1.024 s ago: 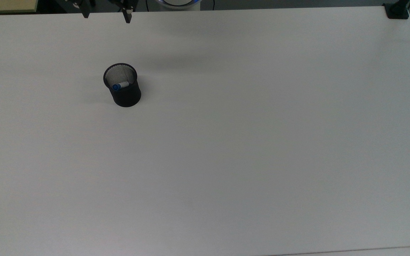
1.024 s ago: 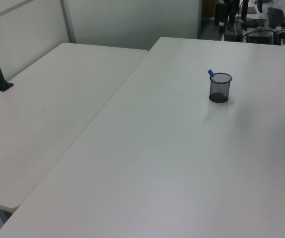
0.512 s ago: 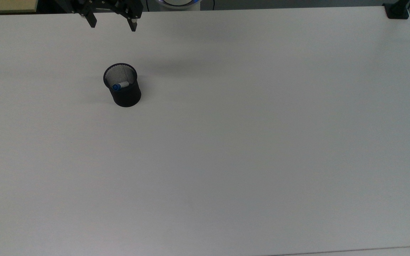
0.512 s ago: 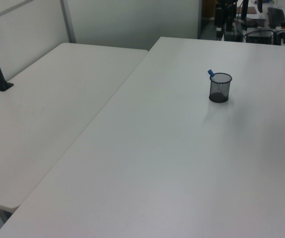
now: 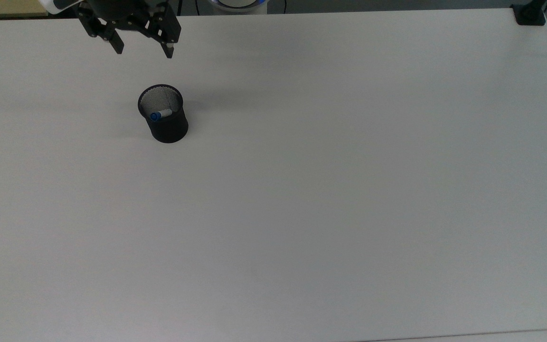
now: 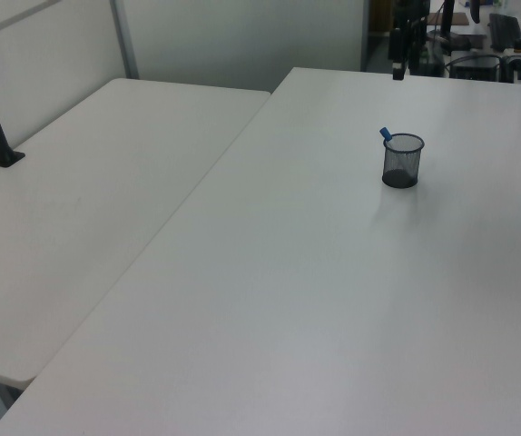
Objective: Remove the marker
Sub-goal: 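Move the open gripper over the cup and lower onto the marker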
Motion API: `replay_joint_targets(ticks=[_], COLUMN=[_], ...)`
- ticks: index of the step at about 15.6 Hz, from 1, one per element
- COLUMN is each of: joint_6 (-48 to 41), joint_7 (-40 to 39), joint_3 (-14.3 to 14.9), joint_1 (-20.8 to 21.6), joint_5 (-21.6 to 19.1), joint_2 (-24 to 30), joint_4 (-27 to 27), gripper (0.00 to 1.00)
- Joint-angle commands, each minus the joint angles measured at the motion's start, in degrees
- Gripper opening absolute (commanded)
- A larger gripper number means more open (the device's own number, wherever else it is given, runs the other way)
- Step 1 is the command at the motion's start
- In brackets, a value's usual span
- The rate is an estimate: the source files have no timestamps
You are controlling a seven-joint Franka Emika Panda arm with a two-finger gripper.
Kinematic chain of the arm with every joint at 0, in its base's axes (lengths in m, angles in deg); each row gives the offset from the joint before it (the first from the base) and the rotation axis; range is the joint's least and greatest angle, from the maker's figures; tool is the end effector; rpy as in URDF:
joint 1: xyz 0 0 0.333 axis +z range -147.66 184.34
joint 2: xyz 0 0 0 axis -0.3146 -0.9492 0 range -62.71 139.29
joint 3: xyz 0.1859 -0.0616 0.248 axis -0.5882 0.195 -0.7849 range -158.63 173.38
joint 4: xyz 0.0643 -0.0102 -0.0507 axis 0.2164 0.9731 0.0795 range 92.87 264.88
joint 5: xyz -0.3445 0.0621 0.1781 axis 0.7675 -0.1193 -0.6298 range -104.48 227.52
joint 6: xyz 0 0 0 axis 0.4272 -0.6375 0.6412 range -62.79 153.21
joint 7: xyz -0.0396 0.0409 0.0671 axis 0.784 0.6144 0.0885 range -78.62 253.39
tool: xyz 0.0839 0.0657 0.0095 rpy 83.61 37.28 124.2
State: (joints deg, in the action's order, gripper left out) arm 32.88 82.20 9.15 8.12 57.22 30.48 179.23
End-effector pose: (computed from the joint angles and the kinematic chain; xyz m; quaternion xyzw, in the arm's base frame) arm 0.5865 -0.1159 0.5501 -0.9969 0.0635 0.0249 0.0393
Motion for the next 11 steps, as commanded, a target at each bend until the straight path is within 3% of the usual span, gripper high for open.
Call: replay_joint_targets(ticks=[1,6,11], joint_6=[4.89,6.67,6.76], joint_7=[-1.50,-5.62,-5.63], joint_3=[0.68,0.68,0.15], joint_1=[-0.41,-0.94,0.81], joint_5=[-0.18,1.57,5.17], joint_2=[-3.43,-7.13,-10.64], joint_4=[-0.26,0.26,0.44], gripper=[0.91,0.86,0.73])
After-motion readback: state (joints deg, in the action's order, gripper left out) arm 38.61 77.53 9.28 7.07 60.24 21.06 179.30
